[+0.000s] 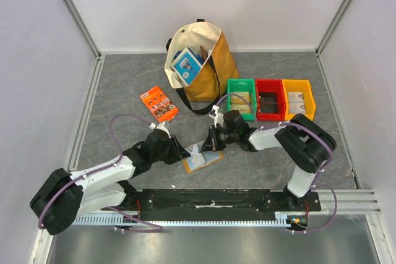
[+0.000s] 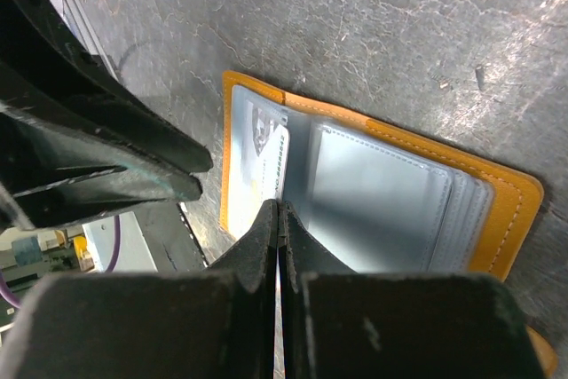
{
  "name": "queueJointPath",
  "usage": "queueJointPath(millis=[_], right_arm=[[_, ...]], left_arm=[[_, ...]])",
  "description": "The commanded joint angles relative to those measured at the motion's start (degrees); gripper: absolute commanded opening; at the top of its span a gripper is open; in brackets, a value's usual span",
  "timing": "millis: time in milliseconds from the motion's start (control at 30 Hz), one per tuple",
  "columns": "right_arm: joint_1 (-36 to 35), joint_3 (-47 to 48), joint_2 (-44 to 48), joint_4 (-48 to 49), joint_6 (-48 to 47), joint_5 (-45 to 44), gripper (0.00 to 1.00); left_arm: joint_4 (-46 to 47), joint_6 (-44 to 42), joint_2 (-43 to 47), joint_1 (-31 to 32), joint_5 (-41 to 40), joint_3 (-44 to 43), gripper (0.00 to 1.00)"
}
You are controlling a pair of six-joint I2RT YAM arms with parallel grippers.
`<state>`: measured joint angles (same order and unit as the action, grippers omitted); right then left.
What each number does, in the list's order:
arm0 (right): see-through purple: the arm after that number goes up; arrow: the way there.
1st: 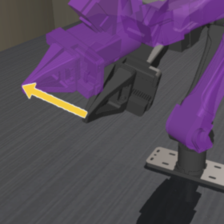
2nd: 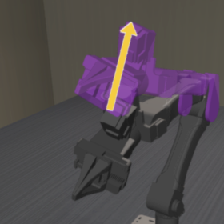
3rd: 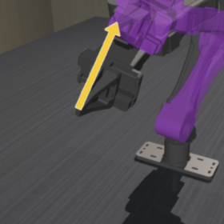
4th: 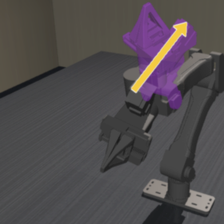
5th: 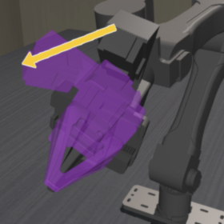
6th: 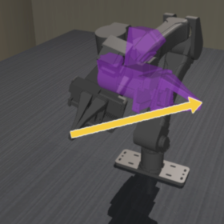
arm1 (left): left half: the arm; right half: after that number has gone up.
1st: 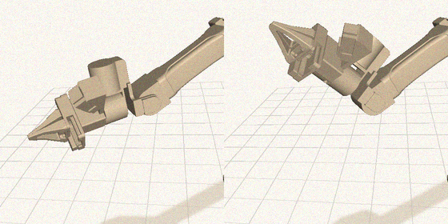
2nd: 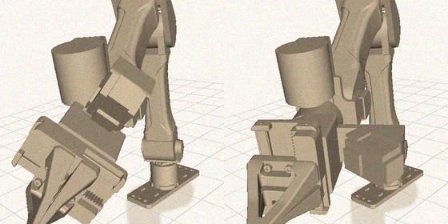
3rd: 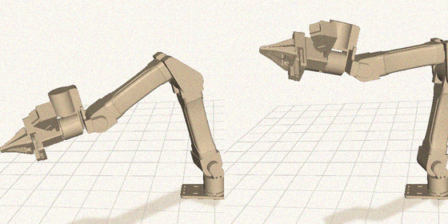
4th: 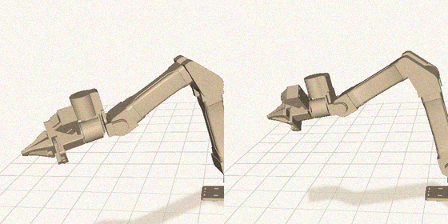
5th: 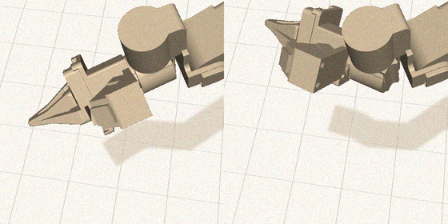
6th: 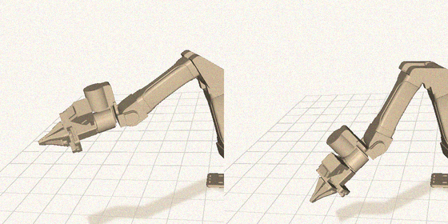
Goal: Take the credit cards out of the card holder
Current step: Remove the credit card from the card holder.
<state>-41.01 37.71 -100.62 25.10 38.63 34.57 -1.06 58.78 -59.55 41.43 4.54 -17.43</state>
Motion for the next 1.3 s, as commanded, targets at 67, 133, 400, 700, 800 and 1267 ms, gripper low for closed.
queueJointPath(millis=[67,133,400,700,800,1267], right_arm=[[0.15,-0.71,-0.98,3.37,1.01,1.29,0.00],[0.15,-0.80,-1.07,3.55,1.09,1.29,0.00],[0.15,-1.33,-1.07,3.11,0.66,0.85,0.00],[0.15,-1.33,-1.16,2.15,0.13,-0.11,0.00],[0.15,-1.42,-0.98,1.44,-0.22,-0.55,0.00],[0.32,-1.41,-0.02,-0.84,-0.93,-2.31,0.00]], left_arm=[[4.75,-2.01,-1.79,-0.30,2.41,-4.10,0.33],[6.06,-2.01,-3.81,-0.21,2.67,-4.19,0.32],[7.39,0.71,-8.92,-0.21,2.06,-1.91,0.14],[2.73,1.33,-8.13,-0.21,-0.49,-0.15,0.06],[1.41,0.90,-8.13,-0.21,-1.10,-0.67,0.05],[-2.80,-0.69,-11.55,-0.21,-1.11,-2.52,0.03]])
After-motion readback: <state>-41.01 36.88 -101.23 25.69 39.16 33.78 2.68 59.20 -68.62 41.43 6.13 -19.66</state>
